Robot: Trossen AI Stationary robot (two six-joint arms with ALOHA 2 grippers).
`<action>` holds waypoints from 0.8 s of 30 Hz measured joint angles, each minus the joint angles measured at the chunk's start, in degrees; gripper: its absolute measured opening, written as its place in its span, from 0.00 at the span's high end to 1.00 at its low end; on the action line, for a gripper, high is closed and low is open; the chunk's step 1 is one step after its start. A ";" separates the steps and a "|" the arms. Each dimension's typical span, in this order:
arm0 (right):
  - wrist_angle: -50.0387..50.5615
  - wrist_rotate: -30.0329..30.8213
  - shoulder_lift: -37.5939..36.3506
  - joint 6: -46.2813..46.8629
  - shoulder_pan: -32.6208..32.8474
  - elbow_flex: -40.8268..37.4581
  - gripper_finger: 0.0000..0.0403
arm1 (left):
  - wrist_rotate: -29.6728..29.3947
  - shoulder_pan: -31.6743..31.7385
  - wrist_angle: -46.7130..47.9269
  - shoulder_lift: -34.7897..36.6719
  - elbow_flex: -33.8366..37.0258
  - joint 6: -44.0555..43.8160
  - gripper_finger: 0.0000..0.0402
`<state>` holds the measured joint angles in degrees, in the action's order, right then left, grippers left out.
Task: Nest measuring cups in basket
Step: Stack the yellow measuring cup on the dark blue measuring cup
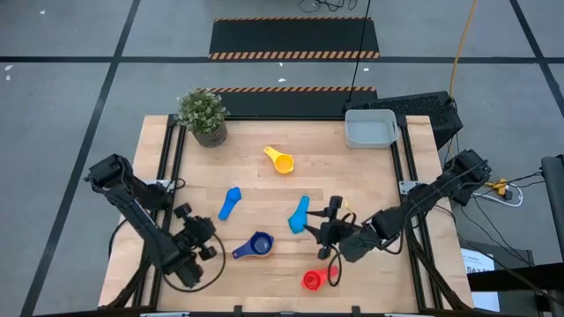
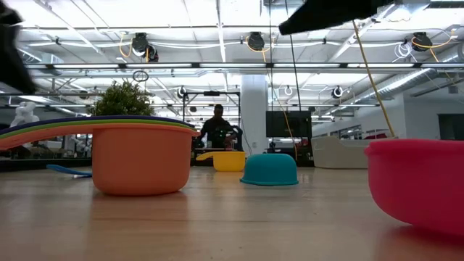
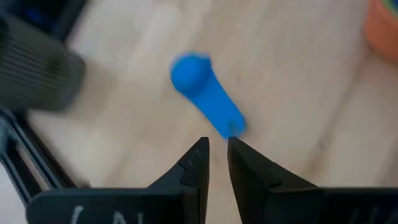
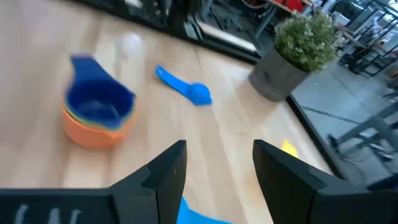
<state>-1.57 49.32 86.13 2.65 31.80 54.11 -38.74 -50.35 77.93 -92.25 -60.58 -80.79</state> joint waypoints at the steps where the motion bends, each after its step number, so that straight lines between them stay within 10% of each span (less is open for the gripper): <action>1: 1.13 0.02 0.00 -0.67 -0.42 0.00 0.55 | -2.62 0.99 0.05 0.00 0.00 2.02 0.84; 9: 6.73 0.07 -0.15 -5.95 -4.96 0.00 0.55 | -17.77 10.57 -0.03 0.00 -0.01 14.76 0.84; 24: -5.17 -8.91 -0.15 -20.79 -19.58 -6.67 0.55 | -23.54 27.35 -7.07 0.00 0.00 39.37 0.84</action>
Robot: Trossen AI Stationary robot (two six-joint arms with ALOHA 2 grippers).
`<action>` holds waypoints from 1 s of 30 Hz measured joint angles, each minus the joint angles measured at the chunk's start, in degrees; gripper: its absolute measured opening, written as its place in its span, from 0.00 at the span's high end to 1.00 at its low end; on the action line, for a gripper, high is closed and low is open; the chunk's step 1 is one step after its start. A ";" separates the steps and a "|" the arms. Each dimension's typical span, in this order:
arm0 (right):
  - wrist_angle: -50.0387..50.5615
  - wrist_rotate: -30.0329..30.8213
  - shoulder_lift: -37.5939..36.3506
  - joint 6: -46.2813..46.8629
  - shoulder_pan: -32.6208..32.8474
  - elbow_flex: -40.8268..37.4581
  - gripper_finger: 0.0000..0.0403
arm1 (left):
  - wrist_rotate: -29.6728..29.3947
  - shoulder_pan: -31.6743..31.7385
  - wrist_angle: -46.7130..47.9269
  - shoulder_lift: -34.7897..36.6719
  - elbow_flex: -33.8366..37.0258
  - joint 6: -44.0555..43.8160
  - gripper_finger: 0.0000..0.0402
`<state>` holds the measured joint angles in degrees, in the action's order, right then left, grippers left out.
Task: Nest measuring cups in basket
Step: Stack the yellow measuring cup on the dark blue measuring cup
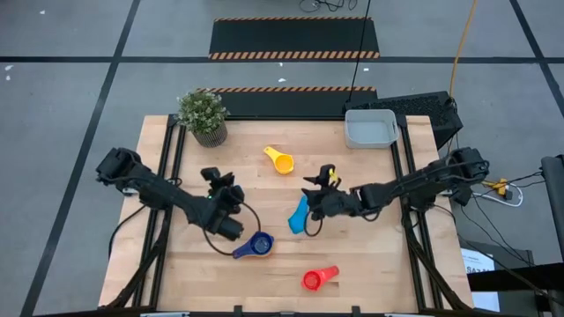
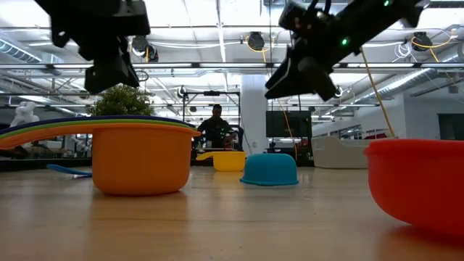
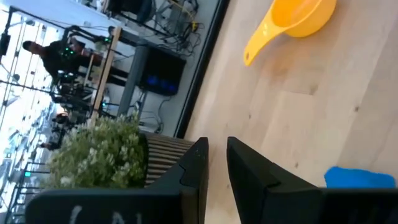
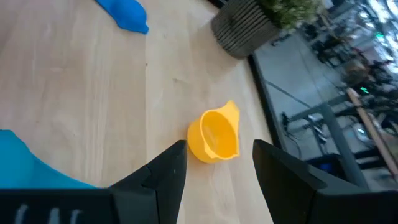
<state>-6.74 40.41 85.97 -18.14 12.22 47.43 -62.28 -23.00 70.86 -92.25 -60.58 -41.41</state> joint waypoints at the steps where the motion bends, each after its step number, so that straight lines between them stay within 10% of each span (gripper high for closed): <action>1: -1.74 -1.72 0.00 -1.28 -1.02 -0.72 0.55 | 0.00 0.71 -1.33 0.00 0.00 2.14 0.84; 9: -8.65 -7.34 0.00 -8.60 -7.95 -3.46 0.55 | 1.60 8.61 -23.09 4.61 6.09 26.05 0.84; 16: -12.28 -12.88 0.20 -11.03 -12.16 -4.73 0.55 | 20.55 18.29 -56.02 16.47 19.92 50.09 0.84; 30: -18.97 -13.45 10.87 -15.50 -15.05 -4.82 0.55 | 36.99 30.74 -76.93 20.17 26.93 62.75 0.84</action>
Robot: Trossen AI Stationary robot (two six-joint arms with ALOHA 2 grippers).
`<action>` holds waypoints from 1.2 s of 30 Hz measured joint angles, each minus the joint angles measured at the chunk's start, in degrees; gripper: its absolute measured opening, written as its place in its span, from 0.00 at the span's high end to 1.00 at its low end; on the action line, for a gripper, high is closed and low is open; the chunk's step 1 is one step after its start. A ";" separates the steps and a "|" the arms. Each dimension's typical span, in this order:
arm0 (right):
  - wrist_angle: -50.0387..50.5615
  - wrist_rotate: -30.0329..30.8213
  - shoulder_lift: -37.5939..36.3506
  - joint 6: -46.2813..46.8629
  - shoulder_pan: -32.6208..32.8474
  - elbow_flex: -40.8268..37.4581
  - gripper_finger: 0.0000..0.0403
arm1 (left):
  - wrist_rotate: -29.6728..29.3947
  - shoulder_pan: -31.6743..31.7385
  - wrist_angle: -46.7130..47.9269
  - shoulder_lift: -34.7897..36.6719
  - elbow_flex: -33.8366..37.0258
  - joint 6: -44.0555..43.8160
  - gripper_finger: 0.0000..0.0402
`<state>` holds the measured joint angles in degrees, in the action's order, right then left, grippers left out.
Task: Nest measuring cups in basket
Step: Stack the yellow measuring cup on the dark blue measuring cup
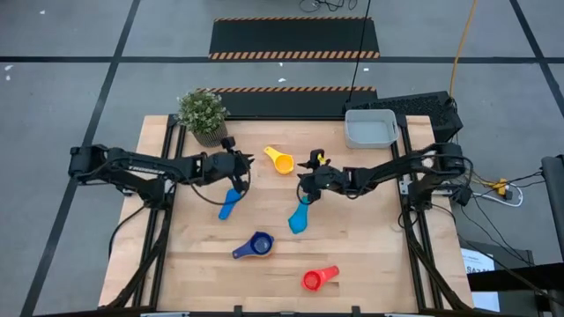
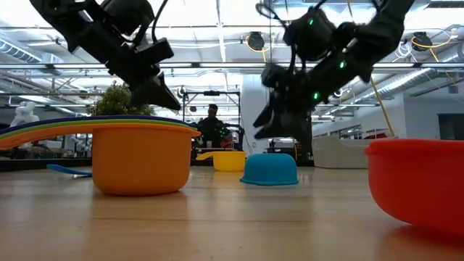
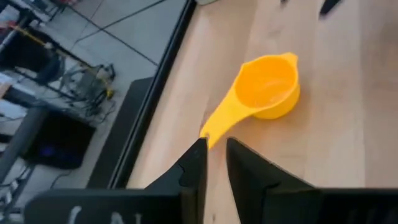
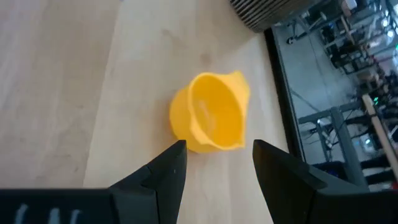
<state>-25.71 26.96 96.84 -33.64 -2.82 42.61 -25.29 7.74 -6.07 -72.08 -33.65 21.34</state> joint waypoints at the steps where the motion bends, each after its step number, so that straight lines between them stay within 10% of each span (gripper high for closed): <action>1: -1.21 0.00 1.41 -1.00 -0.14 0.00 0.55 | 1.42 0.47 -0.32 0.02 -0.02 0.17 0.84; 19: -11.52 -1.76 9.39 -19.43 -3.17 0.07 0.64 | 14.43 5.79 -0.04 0.01 -0.02 -0.04 0.84; 36: -12.20 -7.98 9.39 -30.36 -4.38 0.13 0.68 | 14.88 6.54 2.16 0.01 -0.02 -2.18 0.84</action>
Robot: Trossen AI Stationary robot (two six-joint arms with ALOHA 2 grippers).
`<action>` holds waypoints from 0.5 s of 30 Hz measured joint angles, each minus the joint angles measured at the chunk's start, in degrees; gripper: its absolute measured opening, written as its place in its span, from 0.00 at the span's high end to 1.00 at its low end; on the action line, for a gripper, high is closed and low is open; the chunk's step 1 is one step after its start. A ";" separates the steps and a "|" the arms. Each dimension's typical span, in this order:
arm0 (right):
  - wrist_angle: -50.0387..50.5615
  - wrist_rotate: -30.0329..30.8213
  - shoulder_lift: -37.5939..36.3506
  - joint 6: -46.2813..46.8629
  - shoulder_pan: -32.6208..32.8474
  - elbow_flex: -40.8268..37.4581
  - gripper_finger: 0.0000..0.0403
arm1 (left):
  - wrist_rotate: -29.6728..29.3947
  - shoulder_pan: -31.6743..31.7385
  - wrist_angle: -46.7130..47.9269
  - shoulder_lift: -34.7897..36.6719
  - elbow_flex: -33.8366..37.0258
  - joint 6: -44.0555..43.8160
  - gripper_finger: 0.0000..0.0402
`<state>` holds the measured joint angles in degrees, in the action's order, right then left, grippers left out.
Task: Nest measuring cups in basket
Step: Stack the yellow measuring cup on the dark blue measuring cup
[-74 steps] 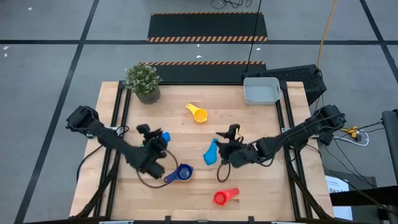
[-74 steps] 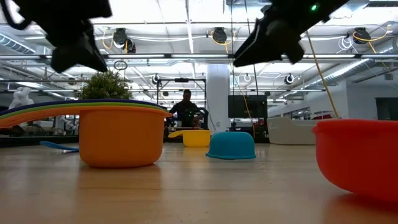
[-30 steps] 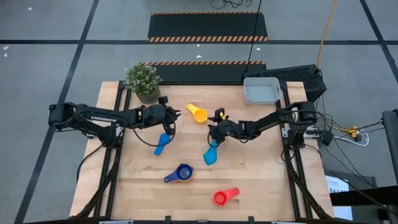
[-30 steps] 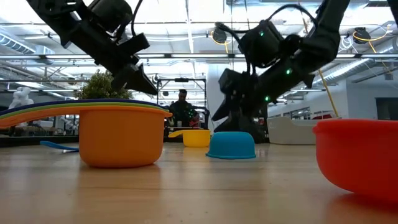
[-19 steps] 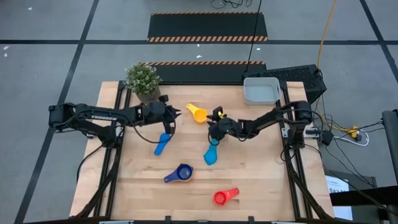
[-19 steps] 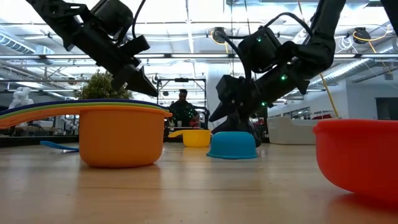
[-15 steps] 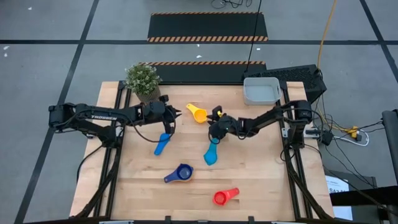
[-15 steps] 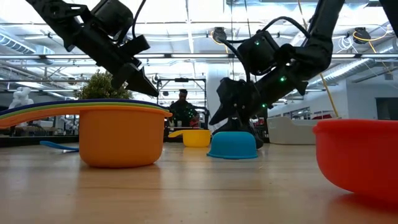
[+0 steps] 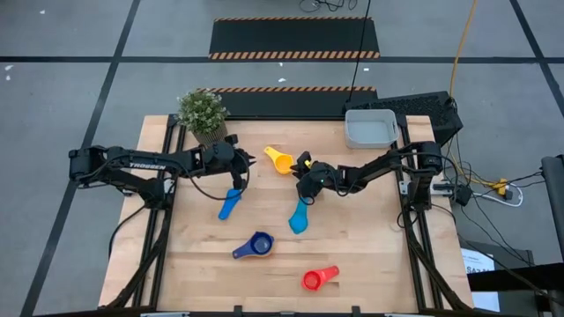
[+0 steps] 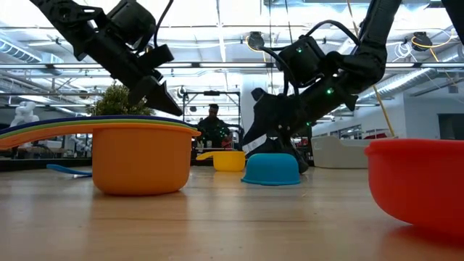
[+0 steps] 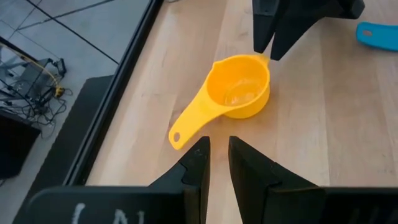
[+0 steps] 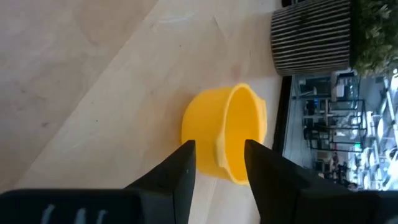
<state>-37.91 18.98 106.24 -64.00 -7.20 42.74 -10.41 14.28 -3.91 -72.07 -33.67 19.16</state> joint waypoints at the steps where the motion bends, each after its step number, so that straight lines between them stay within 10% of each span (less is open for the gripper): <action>1: -0.35 0.01 0.00 -0.53 0.00 0.00 0.68 | 0.00 0.00 0.10 0.00 0.00 -0.18 0.84; 15: -5.58 -4.21 3.36 -4.80 -2.75 0.28 0.73 | 0.02 0.00 2.56 0.00 -0.02 -1.37 0.84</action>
<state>-43.49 14.76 109.59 -68.80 -9.96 43.03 -10.39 14.28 -1.35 -72.07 -33.69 17.79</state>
